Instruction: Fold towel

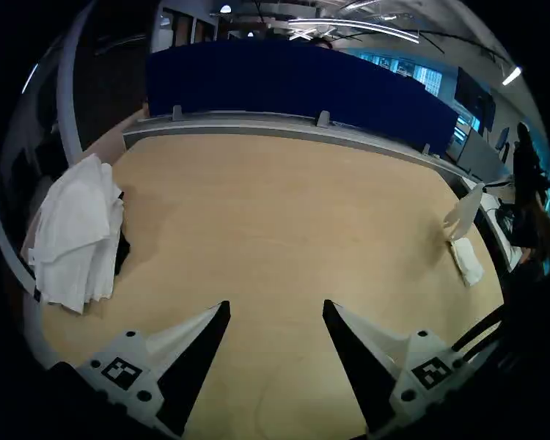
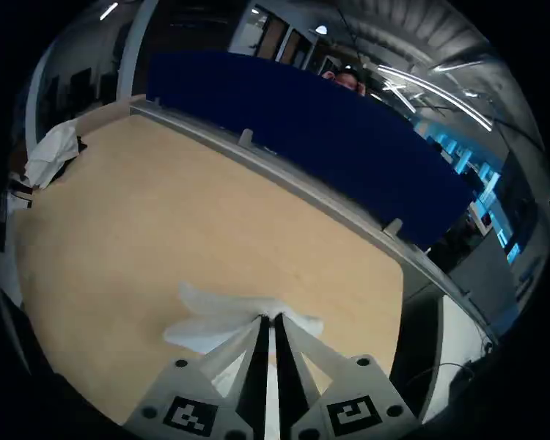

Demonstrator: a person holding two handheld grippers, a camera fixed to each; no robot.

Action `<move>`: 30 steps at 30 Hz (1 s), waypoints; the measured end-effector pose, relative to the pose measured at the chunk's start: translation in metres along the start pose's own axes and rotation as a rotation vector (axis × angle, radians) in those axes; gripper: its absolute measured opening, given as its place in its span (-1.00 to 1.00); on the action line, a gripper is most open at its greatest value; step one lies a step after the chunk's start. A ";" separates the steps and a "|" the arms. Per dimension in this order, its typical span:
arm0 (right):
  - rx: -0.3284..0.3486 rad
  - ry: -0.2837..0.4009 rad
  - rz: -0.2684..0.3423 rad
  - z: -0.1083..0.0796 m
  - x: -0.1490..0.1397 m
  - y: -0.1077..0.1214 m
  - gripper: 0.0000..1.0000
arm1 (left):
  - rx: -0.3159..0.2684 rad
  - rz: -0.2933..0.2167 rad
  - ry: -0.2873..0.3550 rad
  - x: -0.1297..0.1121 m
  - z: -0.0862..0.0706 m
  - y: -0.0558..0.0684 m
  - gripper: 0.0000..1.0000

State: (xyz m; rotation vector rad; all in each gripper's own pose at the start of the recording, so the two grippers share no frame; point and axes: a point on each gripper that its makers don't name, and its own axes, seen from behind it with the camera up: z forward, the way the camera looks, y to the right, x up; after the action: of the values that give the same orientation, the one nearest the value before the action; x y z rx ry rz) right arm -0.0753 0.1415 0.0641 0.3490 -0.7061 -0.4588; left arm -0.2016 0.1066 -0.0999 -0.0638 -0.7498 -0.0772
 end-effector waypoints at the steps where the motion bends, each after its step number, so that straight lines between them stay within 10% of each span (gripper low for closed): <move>1: -0.001 -0.006 0.001 -0.001 -0.004 0.001 -0.90 | -0.001 0.002 0.000 0.000 0.000 0.001 0.87; 30: -0.145 -0.321 0.287 -0.034 -0.231 -0.001 -0.90 | -0.008 0.038 -0.012 -0.006 -0.002 0.018 0.88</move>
State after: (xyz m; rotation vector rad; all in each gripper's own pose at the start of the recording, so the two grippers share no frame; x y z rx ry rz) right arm -0.2061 0.2644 -0.0846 0.0338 -1.0125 -0.2926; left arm -0.2028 0.1243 -0.1058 -0.0861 -0.7596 -0.0435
